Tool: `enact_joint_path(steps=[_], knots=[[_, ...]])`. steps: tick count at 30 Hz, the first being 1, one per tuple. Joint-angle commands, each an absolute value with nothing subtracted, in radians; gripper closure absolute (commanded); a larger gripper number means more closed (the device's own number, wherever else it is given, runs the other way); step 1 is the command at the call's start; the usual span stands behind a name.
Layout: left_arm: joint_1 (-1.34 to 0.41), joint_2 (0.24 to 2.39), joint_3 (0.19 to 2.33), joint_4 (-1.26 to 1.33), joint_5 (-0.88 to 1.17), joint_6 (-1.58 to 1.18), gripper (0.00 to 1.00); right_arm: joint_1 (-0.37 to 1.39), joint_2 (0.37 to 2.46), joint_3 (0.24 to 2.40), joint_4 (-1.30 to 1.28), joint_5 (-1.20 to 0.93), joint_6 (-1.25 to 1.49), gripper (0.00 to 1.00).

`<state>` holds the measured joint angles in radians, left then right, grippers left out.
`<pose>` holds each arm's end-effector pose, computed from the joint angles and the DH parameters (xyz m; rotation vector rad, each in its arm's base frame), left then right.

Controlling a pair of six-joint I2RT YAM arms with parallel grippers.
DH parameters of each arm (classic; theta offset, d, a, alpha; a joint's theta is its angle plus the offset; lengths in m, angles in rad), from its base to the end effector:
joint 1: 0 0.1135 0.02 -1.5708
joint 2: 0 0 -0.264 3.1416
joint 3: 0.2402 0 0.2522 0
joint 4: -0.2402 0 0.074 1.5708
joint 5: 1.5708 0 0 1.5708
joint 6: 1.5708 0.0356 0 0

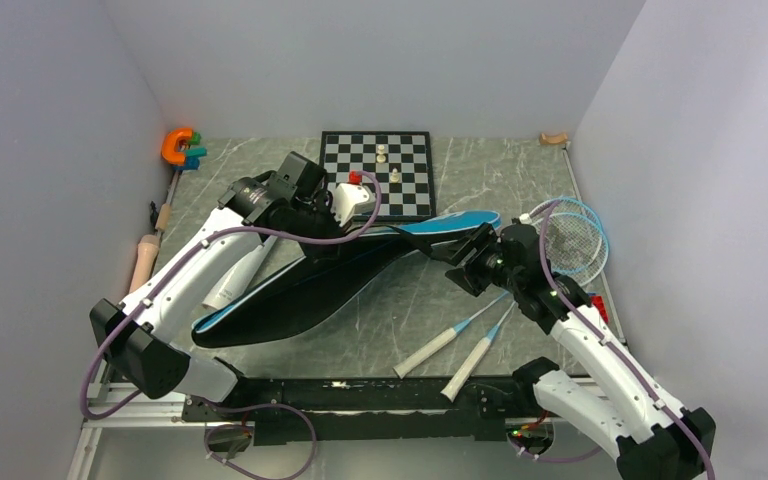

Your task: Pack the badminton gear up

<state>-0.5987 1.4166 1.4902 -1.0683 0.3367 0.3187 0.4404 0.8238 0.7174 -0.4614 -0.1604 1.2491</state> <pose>0.2230 -0.1664 0.3620 1.2526 2.2445 -0.5382 0.1627 0.0830 0.2822 0.8331 2.2113 1.0938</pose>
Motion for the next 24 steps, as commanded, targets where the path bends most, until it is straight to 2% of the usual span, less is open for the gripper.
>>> enact_joint_path(steps=[1, 11, 13, 15, 19, 24], knots=[[-0.597, 1.387, 1.495, -1.055, 0.406, 0.319, 1.00, 0.445, 0.838, 0.701, -0.374, -0.081, 1.289, 0.39], [-0.596, 1.389, 1.483, -1.064, 0.463, 0.334, 1.00, 0.445, 0.861, 0.691, -0.336, -0.015, 1.302, 0.52], [-0.596, 1.387, 1.478, -1.067, 0.471, 0.338, 1.00, 0.445, 0.866, 0.687, -0.324, -0.012, 1.304, 0.60], [-0.597, 1.384, 1.473, -1.069, 0.471, 0.342, 1.00, 0.445, 0.868, 0.687, -0.320, -0.013, 1.307, 0.76], [-0.597, 1.382, 1.453, -1.073, 0.453, 0.359, 1.00, 0.444, 0.851, 0.725, -0.367, -0.020, 1.300, 1.00], [-0.627, 1.395, 1.433, -1.080, 0.395, 0.379, 1.00, 0.443, 0.799, 0.791, -0.457, -0.013, 1.294, 1.00]])
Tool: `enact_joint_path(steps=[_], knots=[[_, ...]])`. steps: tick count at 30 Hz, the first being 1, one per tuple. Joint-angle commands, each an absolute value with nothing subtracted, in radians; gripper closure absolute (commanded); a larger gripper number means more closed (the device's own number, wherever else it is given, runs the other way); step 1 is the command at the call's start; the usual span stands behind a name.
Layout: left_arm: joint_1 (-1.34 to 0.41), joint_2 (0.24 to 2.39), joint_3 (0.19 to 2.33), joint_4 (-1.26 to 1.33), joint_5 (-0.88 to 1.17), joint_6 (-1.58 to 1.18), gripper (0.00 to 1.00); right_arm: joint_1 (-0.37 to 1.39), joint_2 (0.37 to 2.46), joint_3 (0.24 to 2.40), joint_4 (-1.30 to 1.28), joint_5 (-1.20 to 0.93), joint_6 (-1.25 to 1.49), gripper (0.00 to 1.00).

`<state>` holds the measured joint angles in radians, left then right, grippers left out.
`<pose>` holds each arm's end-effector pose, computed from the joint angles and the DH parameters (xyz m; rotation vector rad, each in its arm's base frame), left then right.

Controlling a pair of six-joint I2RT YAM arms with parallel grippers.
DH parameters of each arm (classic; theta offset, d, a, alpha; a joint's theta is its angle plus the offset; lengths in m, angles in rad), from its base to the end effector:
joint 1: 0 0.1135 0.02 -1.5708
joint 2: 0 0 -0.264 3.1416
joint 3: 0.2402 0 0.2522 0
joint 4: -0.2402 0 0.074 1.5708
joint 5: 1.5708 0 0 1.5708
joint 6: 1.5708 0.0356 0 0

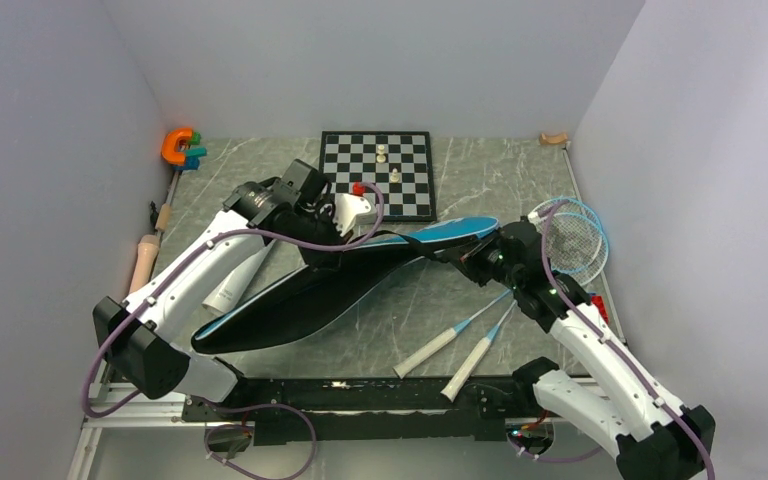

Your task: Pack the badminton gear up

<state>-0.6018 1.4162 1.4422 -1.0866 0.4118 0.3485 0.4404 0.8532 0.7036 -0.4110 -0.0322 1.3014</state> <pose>0.2184 -0.1673 0.3477 1.3253 2.2642 -0.6291 0.1717 0.0822 0.2769 0.9501 2.1185 1.0060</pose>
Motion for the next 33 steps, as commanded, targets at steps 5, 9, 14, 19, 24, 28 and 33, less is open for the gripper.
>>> enact_joint_path(steps=[5, 9, 14, 19, 24, 28, 33], knots=[[-0.688, 1.386, 1.403, -1.071, 0.320, 0.398, 1.00, 0.427, 0.791, 0.784, -0.470, -0.021, 1.336, 1.00], [-0.705, 1.378, 1.383, -1.075, 0.308, 0.411, 1.00, 0.400, 0.813, 0.749, -0.440, -0.033, 1.387, 1.00], [-0.718, 1.367, 1.359, -1.074, 0.312, 0.422, 1.00, 0.361, 0.876, 0.782, -0.457, -0.007, 1.377, 0.91], [-0.720, 1.359, 1.345, -1.066, 0.305, 0.417, 0.87, 0.286, 0.984, 0.906, -0.599, -0.070, 1.268, 0.32], [-0.716, 1.348, 1.314, -1.019, 0.239, 0.379, 0.97, 0.233, 1.039, 1.052, -0.799, -0.105, 1.149, 0.15], [-0.676, 1.359, 1.335, -1.032, 0.262, 0.335, 1.00, 0.200, 0.951, 1.102, -0.919, -0.021, 1.107, 0.10], [-0.623, 1.333, 1.379, -1.045, 0.316, 0.315, 1.00, 0.158, 0.901, 1.094, -1.052, 0.153, 1.095, 0.13]])
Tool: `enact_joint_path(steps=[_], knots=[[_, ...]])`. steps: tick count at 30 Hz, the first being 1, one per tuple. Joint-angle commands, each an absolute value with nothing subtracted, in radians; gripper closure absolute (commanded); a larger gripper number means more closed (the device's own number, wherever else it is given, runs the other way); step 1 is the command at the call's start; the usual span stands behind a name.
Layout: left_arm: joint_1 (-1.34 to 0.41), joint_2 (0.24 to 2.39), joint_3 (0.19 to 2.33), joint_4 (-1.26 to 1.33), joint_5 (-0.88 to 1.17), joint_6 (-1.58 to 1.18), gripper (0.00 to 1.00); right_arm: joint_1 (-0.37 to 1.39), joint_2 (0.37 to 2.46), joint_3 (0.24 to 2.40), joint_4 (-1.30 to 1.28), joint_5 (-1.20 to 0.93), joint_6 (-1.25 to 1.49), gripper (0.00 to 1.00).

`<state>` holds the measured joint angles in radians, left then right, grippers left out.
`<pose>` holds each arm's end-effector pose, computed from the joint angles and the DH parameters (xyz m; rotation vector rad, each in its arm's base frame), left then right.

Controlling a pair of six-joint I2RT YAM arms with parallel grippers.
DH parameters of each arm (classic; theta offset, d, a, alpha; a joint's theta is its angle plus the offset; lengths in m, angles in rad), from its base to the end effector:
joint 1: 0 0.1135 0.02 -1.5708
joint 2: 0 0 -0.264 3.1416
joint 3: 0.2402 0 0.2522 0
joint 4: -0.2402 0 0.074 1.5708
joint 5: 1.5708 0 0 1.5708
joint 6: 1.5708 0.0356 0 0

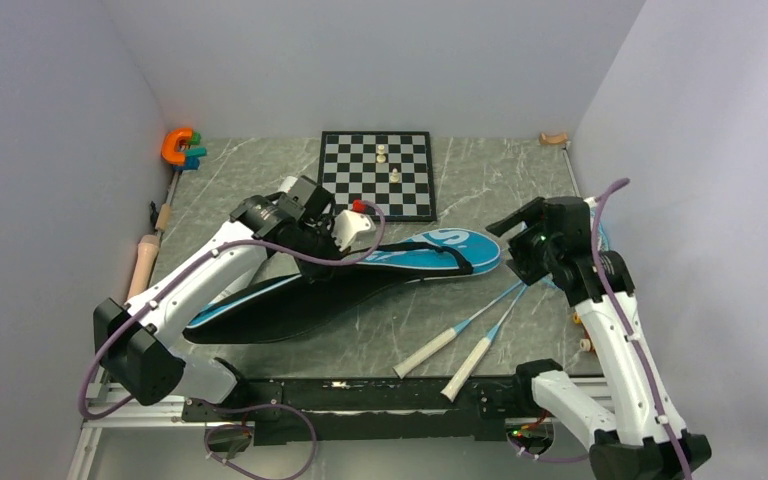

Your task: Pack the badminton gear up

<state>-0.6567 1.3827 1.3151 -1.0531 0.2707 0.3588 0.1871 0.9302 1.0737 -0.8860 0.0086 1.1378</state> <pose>0.2050 -0.1701 0.3186 1.3870 2.3194 -0.4556 0.1738 0.0326 0.3455 1.1054 2.1376 0.6424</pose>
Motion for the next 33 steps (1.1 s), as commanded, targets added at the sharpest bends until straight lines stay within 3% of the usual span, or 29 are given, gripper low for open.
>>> enact_joint_path(steps=[1, 11, 23, 33], knots=[[-0.618, 1.321, 1.388, -1.043, 0.320, 0.314, 1.00, 0.141, 0.908, 1.083, -1.066, 0.164, 1.090, 0.13], [-0.599, 1.204, 1.414, -1.069, 0.299, 0.321, 1.00, 0.085, 1.075, 0.915, -1.041, 0.311, 1.122, 0.21], [-0.583, 1.128, 1.413, -1.073, 0.274, 0.328, 1.00, 0.088, 1.241, 0.804, -0.843, 0.301, 1.142, 0.58], [-0.521, 1.101, 1.425, -1.060, 0.219, 0.330, 1.00, 0.091, 1.380, 0.783, -0.741, 0.279, 1.143, 0.60]])
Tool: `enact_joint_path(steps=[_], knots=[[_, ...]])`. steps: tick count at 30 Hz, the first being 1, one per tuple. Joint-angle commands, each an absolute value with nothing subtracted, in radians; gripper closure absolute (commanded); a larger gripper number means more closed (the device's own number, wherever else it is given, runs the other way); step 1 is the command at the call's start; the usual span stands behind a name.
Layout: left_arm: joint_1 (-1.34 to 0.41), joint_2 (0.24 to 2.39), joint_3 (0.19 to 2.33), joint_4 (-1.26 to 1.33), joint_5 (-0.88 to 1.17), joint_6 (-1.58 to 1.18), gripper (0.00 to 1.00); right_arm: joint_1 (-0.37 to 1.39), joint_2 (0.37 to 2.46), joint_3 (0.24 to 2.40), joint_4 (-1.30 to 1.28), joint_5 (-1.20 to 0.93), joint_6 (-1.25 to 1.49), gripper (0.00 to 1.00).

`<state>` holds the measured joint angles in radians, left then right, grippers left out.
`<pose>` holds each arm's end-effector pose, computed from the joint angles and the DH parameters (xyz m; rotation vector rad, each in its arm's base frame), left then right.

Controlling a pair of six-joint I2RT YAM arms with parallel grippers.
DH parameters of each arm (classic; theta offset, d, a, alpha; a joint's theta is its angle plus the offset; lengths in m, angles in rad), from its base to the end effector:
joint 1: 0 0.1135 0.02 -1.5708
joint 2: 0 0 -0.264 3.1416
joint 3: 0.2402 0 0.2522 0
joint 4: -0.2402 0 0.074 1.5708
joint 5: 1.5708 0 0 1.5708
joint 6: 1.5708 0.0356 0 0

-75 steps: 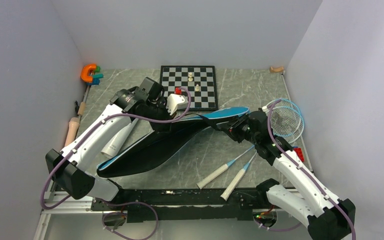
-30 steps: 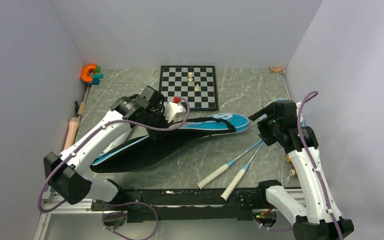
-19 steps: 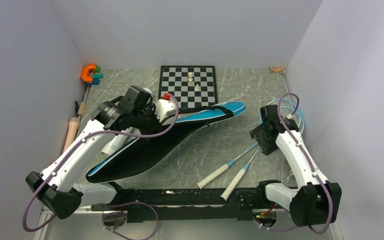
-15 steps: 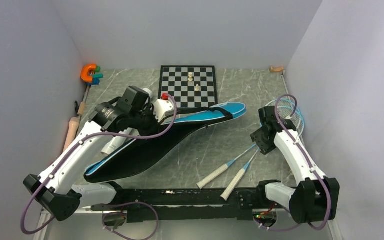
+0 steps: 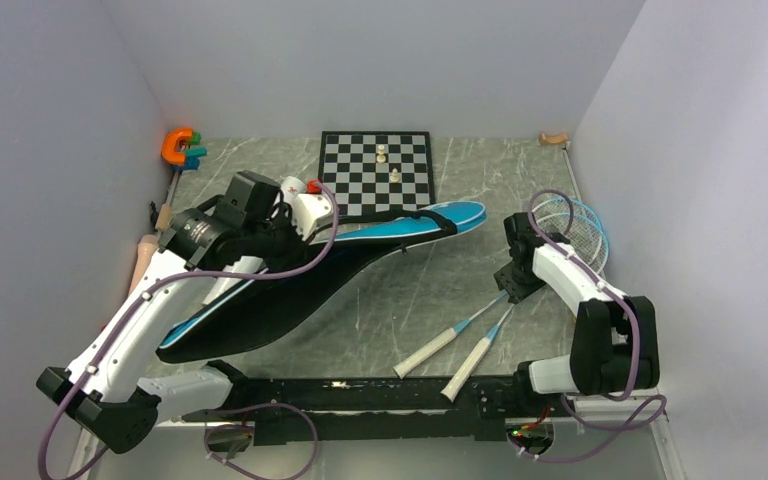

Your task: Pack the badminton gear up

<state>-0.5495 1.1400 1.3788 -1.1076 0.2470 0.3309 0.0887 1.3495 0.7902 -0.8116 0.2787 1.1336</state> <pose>0.1691 -0.1138 0.3868 1.1407 2.1614 -0.3988 0.2230 0.0100 0.1859 1.4389 2.4196 -0.1614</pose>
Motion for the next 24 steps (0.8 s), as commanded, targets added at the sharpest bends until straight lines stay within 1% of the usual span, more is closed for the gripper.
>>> enact_joint_path(steps=[1, 6, 10, 11, 14, 15, 16, 19, 24], knots=[[-0.512, 1.098, 1.423, -1.059, 0.210, 0.331, 1.00, 0.092, 1.390, 0.781, -0.734, 0.278, 1.144, 0.59], [-0.465, 1.088, 1.434, -1.057, 0.128, 0.323, 1.00, 0.091, 1.451, 0.785, -0.703, 0.271, 1.134, 0.58], [-0.373, 1.083, 1.441, -1.031, 0.010, 0.294, 1.00, 0.098, 1.495, 0.783, -0.674, 0.263, 1.125, 0.62], [-0.345, 1.078, 1.440, -1.022, 0.004, 0.285, 1.00, 0.100, 1.504, 0.781, -0.669, 0.262, 1.121, 0.67], [-0.248, 1.065, 1.441, -1.003, 0.003, 0.267, 1.00, 0.116, 1.510, 0.779, -0.659, 0.267, 1.107, 0.91], [-0.215, 1.060, 1.440, -0.997, -0.028, 0.260, 1.00, 0.124, 1.505, 0.781, -0.663, 0.273, 1.105, 0.97], [-0.181, 1.057, 1.445, -0.991, -0.039, 0.254, 1.00, 0.132, 1.499, 0.785, -0.671, 0.278, 1.105, 1.00], [-0.091, 1.057, 1.457, -0.989, -0.028, 0.246, 1.00, 0.173, 1.455, 0.808, -0.701, 0.313, 1.096, 1.00], [-0.047, 1.072, 1.440, -0.981, -0.080, 0.216, 1.00, 0.293, 1.351, 0.895, -0.789, 0.385, 1.045, 1.00]])
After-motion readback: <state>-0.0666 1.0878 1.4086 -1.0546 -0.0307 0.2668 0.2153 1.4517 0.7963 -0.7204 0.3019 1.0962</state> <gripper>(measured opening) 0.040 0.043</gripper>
